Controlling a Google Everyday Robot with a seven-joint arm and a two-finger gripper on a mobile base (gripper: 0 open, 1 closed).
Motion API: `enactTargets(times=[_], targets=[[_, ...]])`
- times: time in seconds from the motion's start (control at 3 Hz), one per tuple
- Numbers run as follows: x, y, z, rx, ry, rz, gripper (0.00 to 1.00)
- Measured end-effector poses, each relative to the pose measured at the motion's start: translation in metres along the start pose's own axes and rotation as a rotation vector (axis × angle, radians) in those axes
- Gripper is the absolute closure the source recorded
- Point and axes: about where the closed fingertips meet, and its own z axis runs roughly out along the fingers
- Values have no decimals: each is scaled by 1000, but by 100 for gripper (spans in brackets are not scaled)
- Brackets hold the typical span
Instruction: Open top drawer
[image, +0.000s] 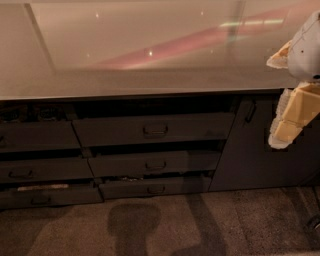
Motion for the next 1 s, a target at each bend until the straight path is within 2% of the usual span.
enactTargets(times=[0.67,1.0], targets=[[-7,-4,0,-4,1,-9,0],[-39,-13,7,-19,22,-52,0]])
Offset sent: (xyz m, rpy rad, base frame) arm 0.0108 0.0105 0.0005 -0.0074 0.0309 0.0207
